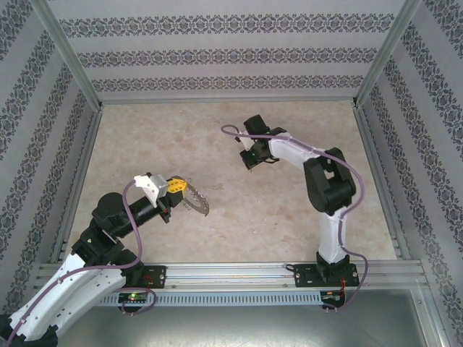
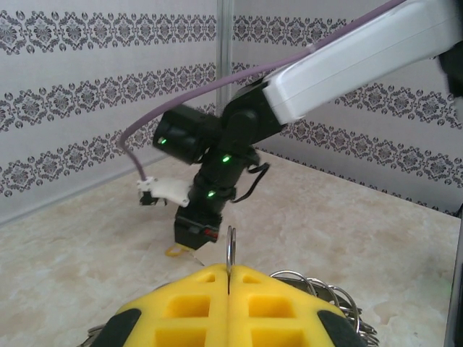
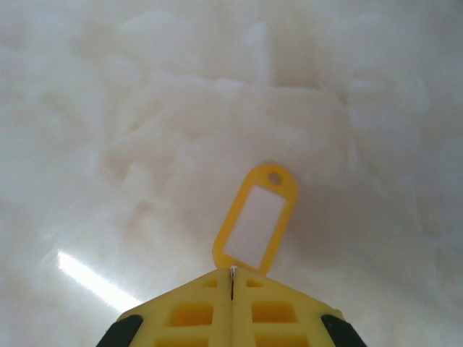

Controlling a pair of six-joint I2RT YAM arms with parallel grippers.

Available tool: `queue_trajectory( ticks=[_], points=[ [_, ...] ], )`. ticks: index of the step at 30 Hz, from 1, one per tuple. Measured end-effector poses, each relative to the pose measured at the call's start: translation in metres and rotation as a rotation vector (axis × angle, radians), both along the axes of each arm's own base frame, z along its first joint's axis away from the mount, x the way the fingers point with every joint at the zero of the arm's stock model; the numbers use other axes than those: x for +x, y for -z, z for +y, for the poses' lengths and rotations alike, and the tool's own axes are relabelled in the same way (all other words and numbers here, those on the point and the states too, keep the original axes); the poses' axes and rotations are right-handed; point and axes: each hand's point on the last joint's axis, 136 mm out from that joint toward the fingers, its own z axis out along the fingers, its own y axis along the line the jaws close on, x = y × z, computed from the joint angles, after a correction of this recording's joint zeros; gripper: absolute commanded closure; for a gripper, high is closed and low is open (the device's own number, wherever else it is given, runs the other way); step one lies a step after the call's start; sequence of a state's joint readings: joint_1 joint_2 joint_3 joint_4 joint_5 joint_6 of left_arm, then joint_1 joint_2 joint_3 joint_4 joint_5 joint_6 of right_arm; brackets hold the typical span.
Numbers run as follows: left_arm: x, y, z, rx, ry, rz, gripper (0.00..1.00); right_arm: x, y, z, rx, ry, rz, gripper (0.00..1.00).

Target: Put the keys on the keyring

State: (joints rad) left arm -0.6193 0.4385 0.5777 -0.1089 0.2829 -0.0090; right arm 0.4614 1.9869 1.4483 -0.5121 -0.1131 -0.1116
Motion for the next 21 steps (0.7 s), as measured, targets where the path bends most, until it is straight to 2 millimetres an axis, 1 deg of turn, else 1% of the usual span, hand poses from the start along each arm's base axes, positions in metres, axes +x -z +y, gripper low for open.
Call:
queue_trajectory(
  ticks=[1,3,5,8,9,12,18,21],
  points=[
    [0.0,0.001,0.0,0.002,0.0,0.003,1.0,-0.007,-0.011,0.001,0.019,-0.028,-0.024,1.0],
    [0.002,0.003,-0.002,0.009,0.002,0.012,1.0,-0.021,-0.04,0.005,0.074,-0.097,-0.096,1.0],
    [0.004,0.007,-0.004,0.019,0.006,0.027,1.0,-0.039,-0.074,0.014,0.15,-0.187,-0.191,1.0],
    [0.004,0.009,-0.009,0.034,0.031,0.046,1.0,-0.079,-0.122,0.031,0.283,-0.337,-0.321,1.0],
    [0.003,0.007,-0.011,0.035,0.042,0.044,1.0,-0.094,-0.14,0.037,0.34,-0.393,-0.366,1.0],
    [-0.001,-0.003,-0.016,0.042,0.086,0.033,1.0,-0.133,-0.18,0.048,0.484,-0.527,-0.46,1.0],
    [-0.017,-0.025,-0.03,0.058,0.218,-0.011,1.0,-0.193,-0.242,0.051,0.684,-0.718,-0.58,1.0],
    [-0.026,-0.031,-0.037,0.067,0.284,-0.025,1.0,-0.226,-0.265,0.052,0.749,-0.809,-0.624,1.0]
  ],
)
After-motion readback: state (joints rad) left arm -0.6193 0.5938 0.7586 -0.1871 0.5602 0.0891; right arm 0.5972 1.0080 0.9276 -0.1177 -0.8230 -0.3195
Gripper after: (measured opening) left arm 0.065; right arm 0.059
